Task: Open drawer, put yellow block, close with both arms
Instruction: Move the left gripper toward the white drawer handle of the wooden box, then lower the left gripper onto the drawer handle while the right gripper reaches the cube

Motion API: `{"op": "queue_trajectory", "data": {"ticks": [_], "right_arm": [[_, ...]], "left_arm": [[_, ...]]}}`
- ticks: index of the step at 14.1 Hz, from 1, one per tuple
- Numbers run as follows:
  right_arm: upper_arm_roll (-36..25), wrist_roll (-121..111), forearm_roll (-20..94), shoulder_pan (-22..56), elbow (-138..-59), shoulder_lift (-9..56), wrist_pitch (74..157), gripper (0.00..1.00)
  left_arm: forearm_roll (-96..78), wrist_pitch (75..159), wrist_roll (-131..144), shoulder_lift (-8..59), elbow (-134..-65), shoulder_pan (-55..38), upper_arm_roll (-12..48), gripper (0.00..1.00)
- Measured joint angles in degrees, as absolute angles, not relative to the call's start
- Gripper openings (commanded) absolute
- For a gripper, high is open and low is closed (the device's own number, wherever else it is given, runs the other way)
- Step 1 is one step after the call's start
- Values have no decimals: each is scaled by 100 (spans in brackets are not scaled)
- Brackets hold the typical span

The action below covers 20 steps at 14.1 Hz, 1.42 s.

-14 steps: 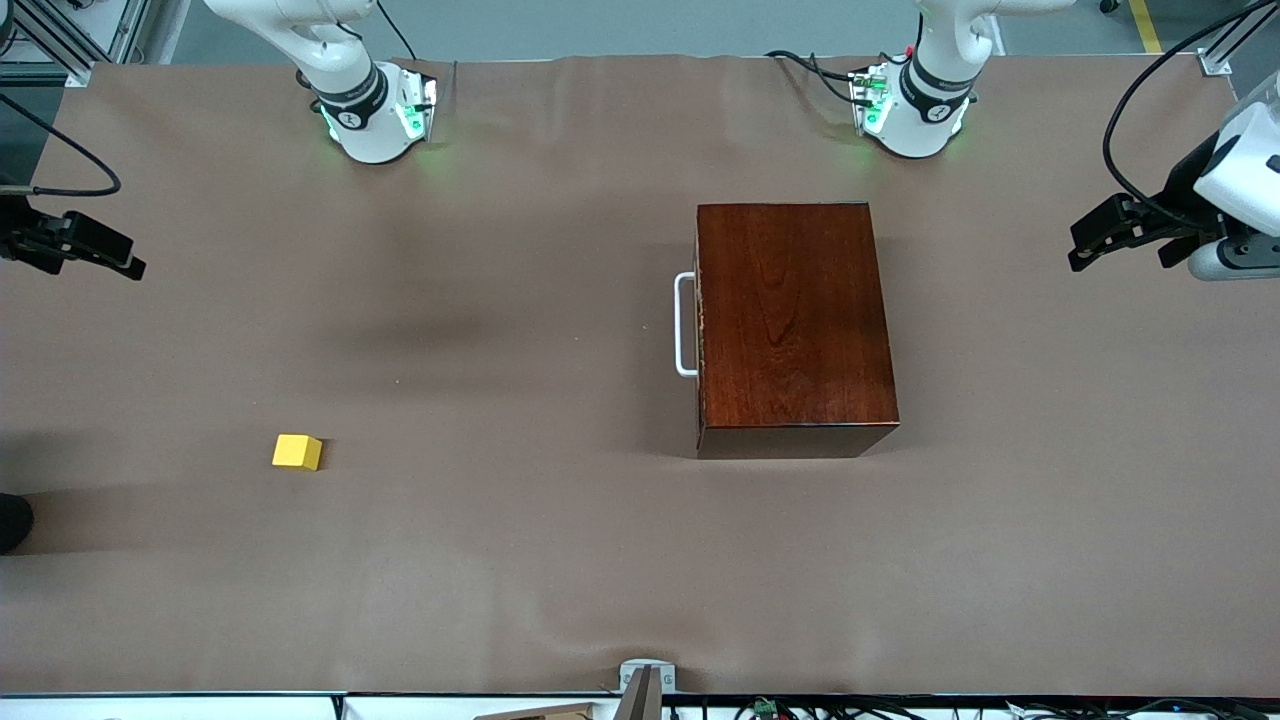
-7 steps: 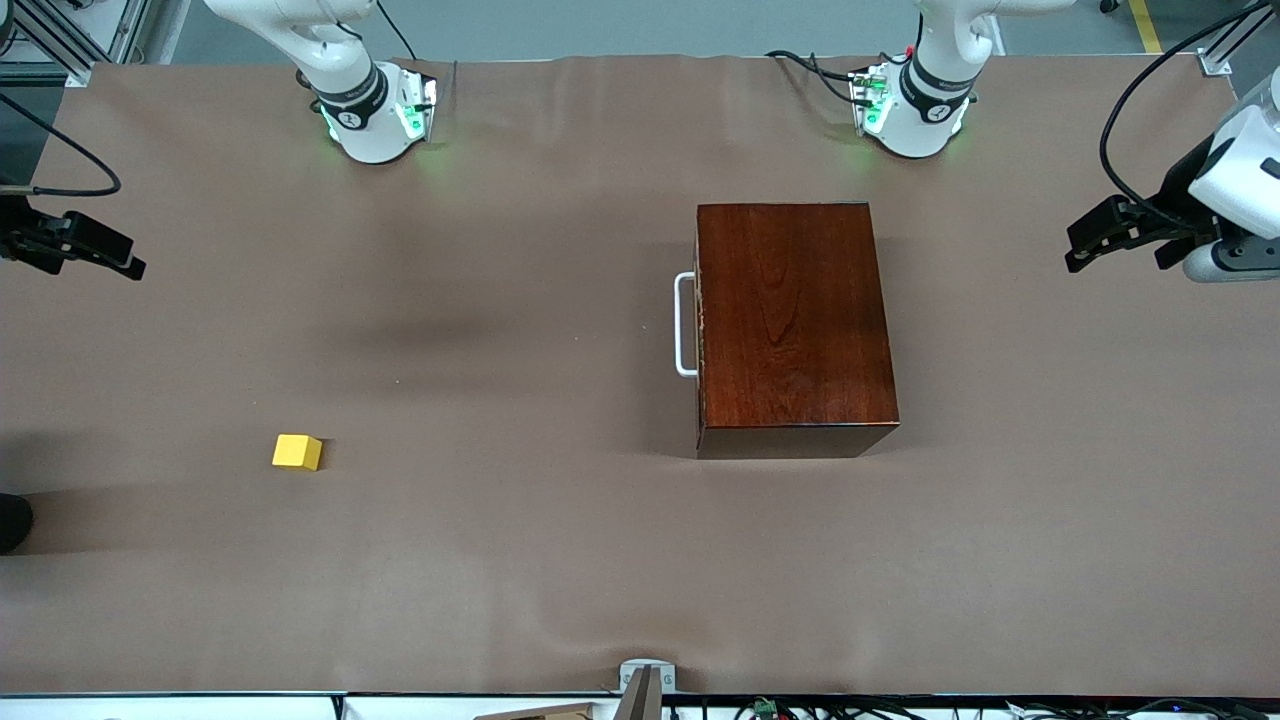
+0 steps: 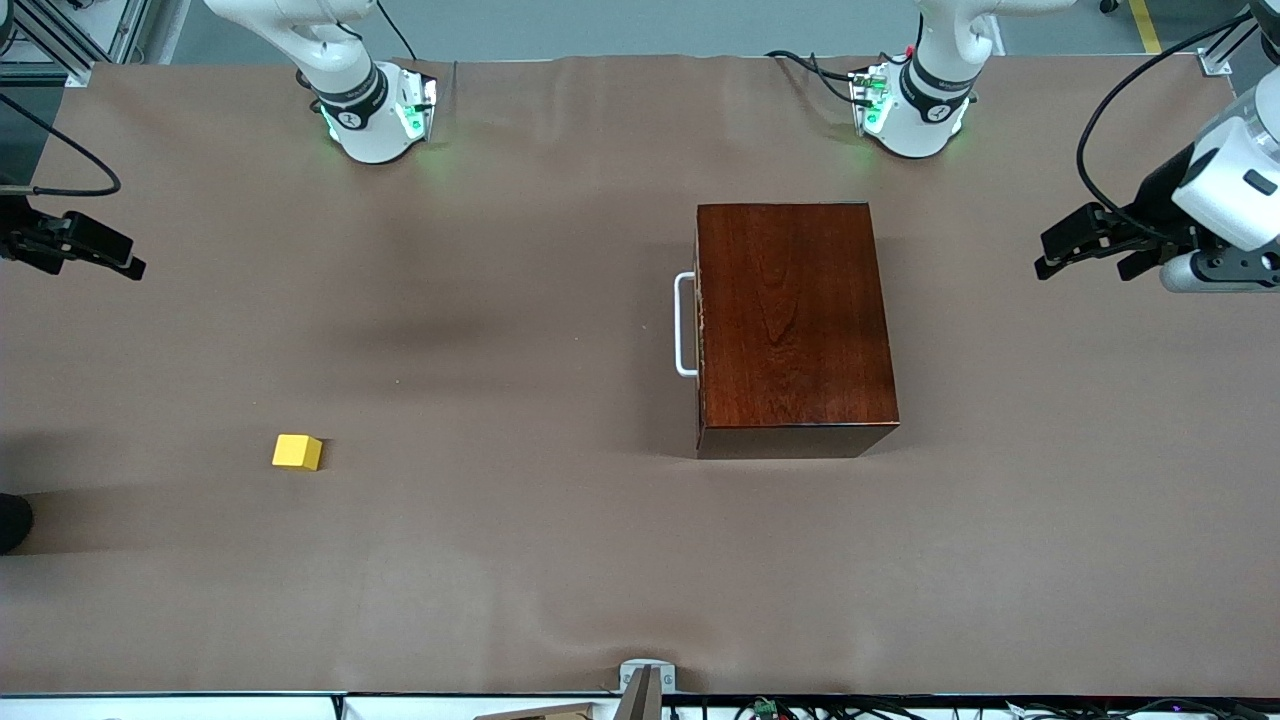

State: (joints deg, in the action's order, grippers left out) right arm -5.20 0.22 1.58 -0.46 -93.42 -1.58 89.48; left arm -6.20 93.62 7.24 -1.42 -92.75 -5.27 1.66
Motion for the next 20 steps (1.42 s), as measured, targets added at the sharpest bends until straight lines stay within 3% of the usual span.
{"op": "queue_trajectory", "data": {"ticks": [4, 8, 14, 20], "right_arm": [[-519, 22, 158, -46, -9341, -158, 8948, 100], [-520, 22, 157, -47, -9339, -158, 8948, 100], [-517, 22, 156, -47, -9338, -158, 8947, 100], [-517, 22, 156, -47, -9338, -158, 8947, 100]], "left_arm": [[-625, 9394, 2116, 10, -8951, -675, 1104, 100], [-185, 9420, 4087, 660, -8494, -1379, 1966, 100], [1073, 9474, 6419, 2191, -7486, -3583, 1913, 100], [1378, 9602, 6617, 3117, -7253, -4682, 1124, 100]]}}
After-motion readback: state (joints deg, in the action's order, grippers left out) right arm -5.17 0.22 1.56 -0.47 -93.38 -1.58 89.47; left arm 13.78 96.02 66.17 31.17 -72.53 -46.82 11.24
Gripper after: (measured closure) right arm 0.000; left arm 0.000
